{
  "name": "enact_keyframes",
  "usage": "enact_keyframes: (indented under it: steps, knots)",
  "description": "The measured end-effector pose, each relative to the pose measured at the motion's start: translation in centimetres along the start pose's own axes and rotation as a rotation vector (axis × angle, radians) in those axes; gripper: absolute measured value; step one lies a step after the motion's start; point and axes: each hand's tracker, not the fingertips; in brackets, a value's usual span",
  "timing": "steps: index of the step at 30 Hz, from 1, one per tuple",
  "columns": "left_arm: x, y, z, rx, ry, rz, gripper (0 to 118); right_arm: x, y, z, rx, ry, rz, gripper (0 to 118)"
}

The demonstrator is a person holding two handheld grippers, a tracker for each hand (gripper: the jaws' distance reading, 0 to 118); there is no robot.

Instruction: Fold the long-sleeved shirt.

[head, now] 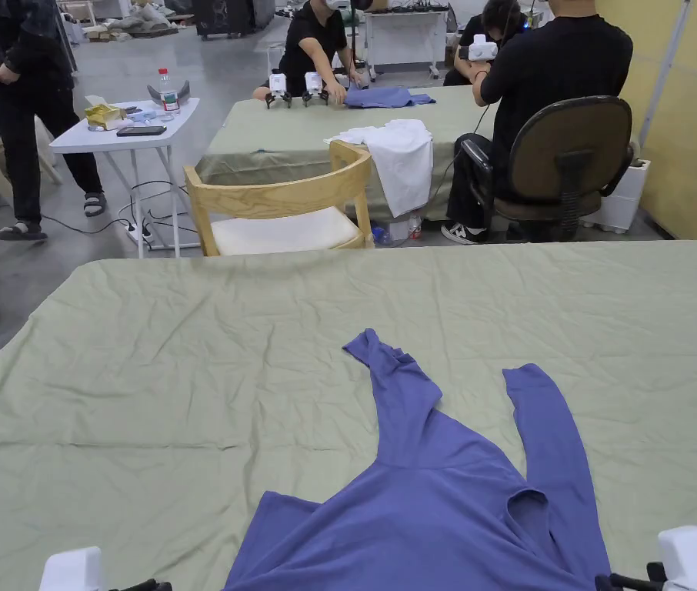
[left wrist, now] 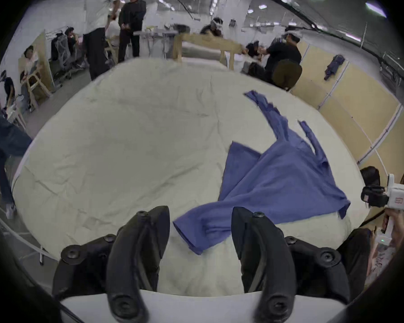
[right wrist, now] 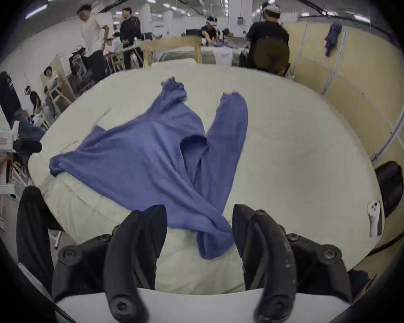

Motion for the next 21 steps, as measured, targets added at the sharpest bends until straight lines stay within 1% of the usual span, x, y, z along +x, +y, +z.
enact_keyframes:
  steps: [3,4,6,7,8,9,10,12,14,15,17,19,21]
  knots:
    - [1.6,0.1,2.8,0.043,0.025,-0.035,57,-1.7,1.9,2.7,0.110,0.029,0.007,54]
    - [2.1,-0.1,3.7,0.055,0.022,-0.039,54,-2.2,2.4,3.5,0.144,0.034,0.009,51]
    - [3.0,-0.9,5.6,0.083,0.002,-0.047,35,-3.6,2.9,5.5,0.227,0.045,0.034,39]
    - [3.4,-1.2,6.2,0.093,-0.010,-0.064,20,-4.0,3.0,6.1,0.261,0.054,0.039,26]
    - [4.1,-1.9,7.0,0.114,0.000,-0.093,6,-4.7,3.0,7.0,0.310,0.059,0.032,5]
    - [4.6,-2.3,7.5,0.113,0.022,-0.096,4,-5.0,2.9,7.4,0.327,0.051,0.021,2]
    - [4.7,-2.6,7.8,0.097,0.016,-0.099,1,-5.3,2.9,7.7,0.327,0.056,0.017,1]
    - [4.6,-3.3,8.3,0.078,-0.011,-0.083,0,-5.3,3.2,7.9,0.319,0.089,-0.009,1]
    - [4.5,-3.3,8.7,0.051,-0.042,-0.063,0,-5.5,3.4,7.8,0.323,0.088,-0.001,1]
    - [4.4,-3.1,8.7,0.035,-0.034,-0.069,0,-5.6,3.5,7.7,0.315,0.079,0.009,1]
    - [3.8,-2.5,8.3,-0.052,-0.037,-0.092,0,-5.5,3.5,7.5,0.315,0.072,0.020,1]
    - [2.6,-1.7,6.9,-0.157,-0.045,-0.091,0,-5.6,3.7,7.1,0.302,0.086,0.017,1]
    - [2.0,-1.4,5.9,-0.210,-0.012,-0.133,0,-5.7,3.6,6.6,0.289,0.098,0.015,1]
